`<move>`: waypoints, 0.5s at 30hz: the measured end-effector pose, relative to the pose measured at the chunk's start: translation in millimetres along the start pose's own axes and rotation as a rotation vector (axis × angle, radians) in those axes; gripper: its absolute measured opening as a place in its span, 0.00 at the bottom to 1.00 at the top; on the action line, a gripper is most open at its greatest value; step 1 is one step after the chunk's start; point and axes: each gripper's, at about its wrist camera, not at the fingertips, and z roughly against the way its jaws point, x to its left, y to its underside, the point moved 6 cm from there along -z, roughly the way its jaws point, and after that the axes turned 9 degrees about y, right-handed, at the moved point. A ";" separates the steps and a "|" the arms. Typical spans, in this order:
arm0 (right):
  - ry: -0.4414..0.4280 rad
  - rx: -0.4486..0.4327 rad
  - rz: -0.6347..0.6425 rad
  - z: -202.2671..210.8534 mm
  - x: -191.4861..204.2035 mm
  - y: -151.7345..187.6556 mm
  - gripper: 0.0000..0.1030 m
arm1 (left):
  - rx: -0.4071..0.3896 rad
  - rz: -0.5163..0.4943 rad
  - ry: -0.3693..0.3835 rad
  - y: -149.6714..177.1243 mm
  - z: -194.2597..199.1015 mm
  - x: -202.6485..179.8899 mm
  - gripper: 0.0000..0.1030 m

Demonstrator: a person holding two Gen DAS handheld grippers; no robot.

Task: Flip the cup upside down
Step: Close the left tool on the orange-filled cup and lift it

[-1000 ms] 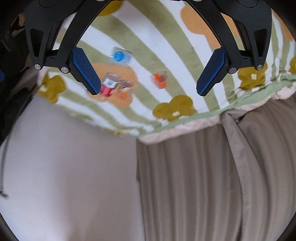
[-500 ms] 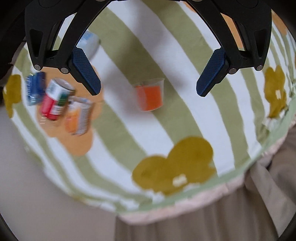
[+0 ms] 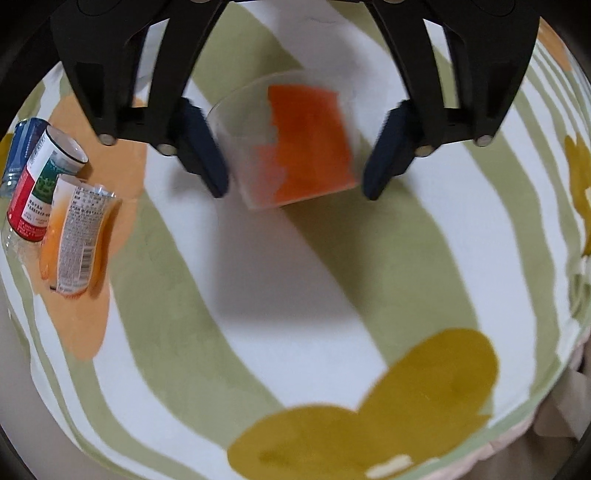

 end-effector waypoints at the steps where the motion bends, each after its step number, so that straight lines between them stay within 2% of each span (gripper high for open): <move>1: -0.002 0.004 -0.003 -2.1 -0.2 1.1 1.00 | 0.007 -0.008 -0.002 1.2 -2.4 -1.5 0.65; 8: -0.006 0.012 -0.011 -8.5 -1.7 3.9 1.00 | 0.014 -0.041 -0.018 6.3 4.3 -9.3 0.64; 12: -0.010 0.001 -0.016 -3.4 -0.8 1.6 1.00 | 0.007 -0.056 0.005 10.7 26.9 -15.0 0.64; 15: -0.013 -0.010 -0.020 2.5 -0.4 -1.2 1.00 | 0.004 -0.085 0.018 25.7 52.5 -26.1 0.64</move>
